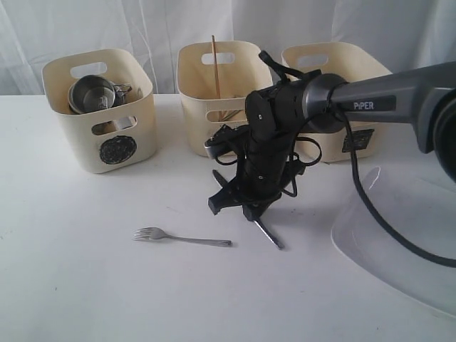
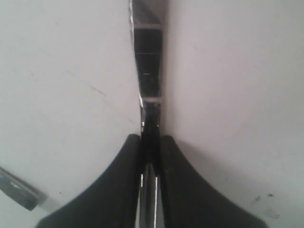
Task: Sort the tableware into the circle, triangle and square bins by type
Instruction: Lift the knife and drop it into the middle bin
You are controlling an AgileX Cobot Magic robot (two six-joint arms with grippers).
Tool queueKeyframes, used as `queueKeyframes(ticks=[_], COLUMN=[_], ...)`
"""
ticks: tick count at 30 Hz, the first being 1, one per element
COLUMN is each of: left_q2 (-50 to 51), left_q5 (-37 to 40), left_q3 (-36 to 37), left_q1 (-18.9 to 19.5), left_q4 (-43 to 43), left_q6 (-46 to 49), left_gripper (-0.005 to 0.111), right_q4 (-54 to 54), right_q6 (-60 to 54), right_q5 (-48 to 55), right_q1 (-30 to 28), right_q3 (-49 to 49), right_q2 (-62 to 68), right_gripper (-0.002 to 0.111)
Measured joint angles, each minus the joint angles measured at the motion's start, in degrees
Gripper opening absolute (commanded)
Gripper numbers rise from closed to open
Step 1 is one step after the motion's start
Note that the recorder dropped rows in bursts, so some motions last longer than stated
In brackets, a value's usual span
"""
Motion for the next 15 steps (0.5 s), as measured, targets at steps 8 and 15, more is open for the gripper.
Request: queueKeyframes(ticks=[8, 15], left_q2=[0.0, 0.0], left_q5=[0.0, 0.0], left_q3=[0.0, 0.0], left_q1=[0.0, 0.0], left_q4=[0.0, 0.0], left_q6=[0.0, 0.0], left_gripper=[0.0, 0.0], right_q4=[2.4, 8.2], right_q6=[0.1, -1.7], right_q5=[-3.0, -3.4], right_q1=[0.4, 0.6], right_q3=[0.3, 0.4], right_q2=[-2.8, -8.0], right_gripper=[0.0, 0.0])
